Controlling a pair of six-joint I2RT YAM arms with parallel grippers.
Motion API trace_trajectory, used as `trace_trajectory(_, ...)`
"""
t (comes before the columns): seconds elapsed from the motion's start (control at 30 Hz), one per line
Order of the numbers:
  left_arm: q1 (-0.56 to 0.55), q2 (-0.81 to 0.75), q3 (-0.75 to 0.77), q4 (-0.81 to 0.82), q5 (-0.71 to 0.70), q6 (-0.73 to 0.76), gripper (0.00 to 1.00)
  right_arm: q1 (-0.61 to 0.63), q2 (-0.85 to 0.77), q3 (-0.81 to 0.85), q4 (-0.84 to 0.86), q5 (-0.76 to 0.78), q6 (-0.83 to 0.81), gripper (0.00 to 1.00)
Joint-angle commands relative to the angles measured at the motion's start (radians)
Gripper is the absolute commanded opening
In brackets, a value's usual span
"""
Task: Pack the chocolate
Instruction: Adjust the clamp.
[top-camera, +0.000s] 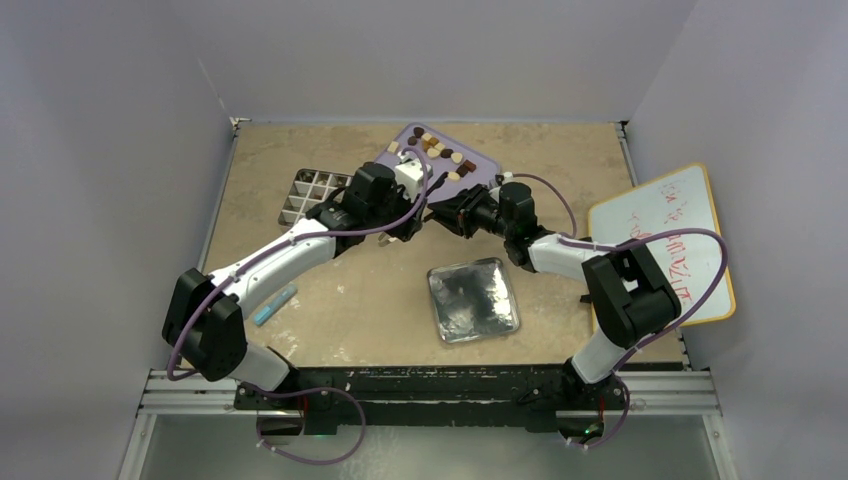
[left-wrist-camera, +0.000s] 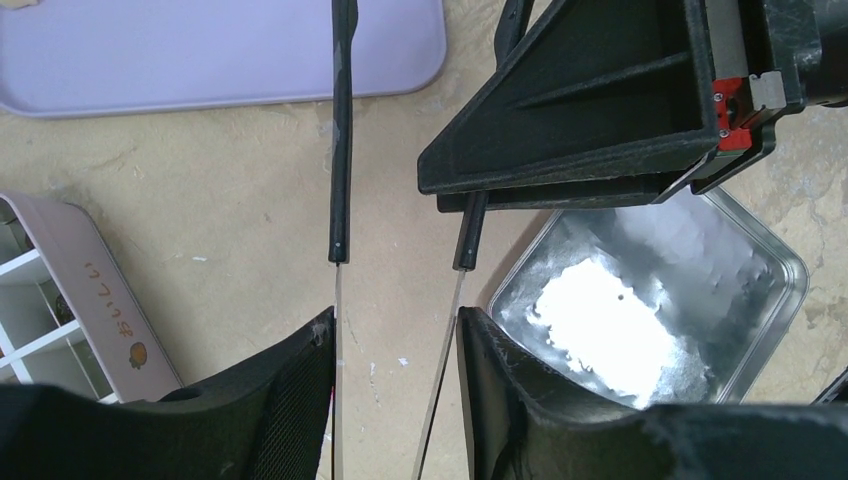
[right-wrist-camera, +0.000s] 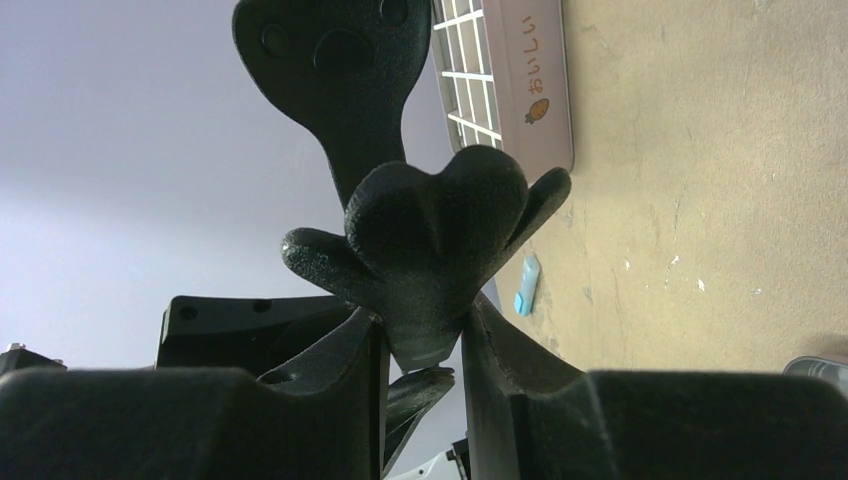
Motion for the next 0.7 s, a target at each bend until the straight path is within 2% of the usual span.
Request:
trace_trajectory(0.0,-0.007,0.005,0.011,0.05,-0.002,0.007,0.43,0.0,-0.019,0.004,0.051,-0.001,0.014,0.04)
trace_trajectory(0.17,-0.007,0.005,0.013,0.053,0.014,0.006,0.33,0.0,-0.022,-0.007,0.053,-0.005,0.012,0.05)
trace_trajectory(0.27,-0.006,0.003,0.012,0.05,0.026,0.009,0.34,0.0,-0.025,-0.006,0.045,-0.018,0.017,0.05)
trace_trajectory(0.37,-0.006,0.017,0.027,0.037,0.0,0.01,0.43,0.0,-0.029,-0.003,0.042,-0.031,0.023,0.05)
trace_trajectory(0.43,-0.007,0.026,0.037,0.032,-0.007,0.012,0.46,0.0,-0.035,-0.002,0.038,-0.032,0.024,0.05)
trace_trajectory(0.53,-0.006,0.034,0.042,0.039,-0.008,0.013,0.46,0.0,-0.037,-0.001,0.034,-0.032,0.023,0.05)
trace_trajectory(0.67,-0.006,0.034,0.043,0.051,0.003,0.009,0.38,0.0,-0.03,-0.011,0.045,-0.039,0.031,0.06)
